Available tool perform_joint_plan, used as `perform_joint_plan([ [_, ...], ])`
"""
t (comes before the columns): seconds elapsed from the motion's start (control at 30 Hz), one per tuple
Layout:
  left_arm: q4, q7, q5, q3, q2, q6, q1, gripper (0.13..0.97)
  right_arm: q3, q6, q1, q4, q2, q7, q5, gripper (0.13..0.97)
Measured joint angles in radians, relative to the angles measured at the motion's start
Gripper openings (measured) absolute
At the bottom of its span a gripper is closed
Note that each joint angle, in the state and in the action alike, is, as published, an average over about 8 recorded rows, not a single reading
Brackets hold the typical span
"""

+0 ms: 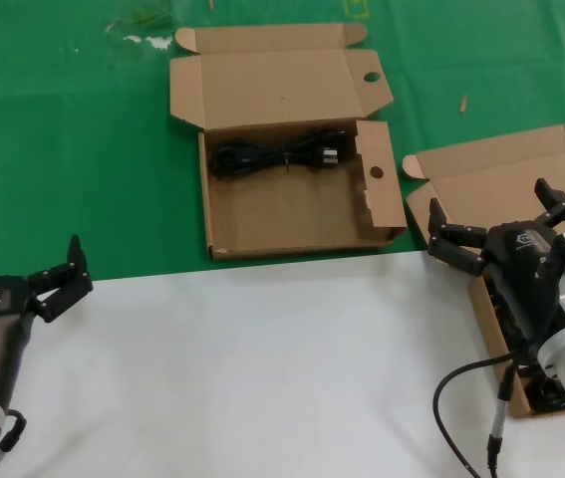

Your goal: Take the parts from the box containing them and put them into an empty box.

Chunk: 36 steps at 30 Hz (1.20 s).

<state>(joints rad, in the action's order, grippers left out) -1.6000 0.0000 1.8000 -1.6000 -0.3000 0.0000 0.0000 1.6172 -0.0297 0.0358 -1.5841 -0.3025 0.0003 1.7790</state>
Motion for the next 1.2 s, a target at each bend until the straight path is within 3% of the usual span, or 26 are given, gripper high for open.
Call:
perform_joint_plan([
  [1.2, 0.000, 0.000, 0.000, 0.000, 0.000, 0.000, 0.000, 0.966, 0.000, 0.000, 0.000, 0.000, 0.000, 0.000, 0.000, 0.966],
])
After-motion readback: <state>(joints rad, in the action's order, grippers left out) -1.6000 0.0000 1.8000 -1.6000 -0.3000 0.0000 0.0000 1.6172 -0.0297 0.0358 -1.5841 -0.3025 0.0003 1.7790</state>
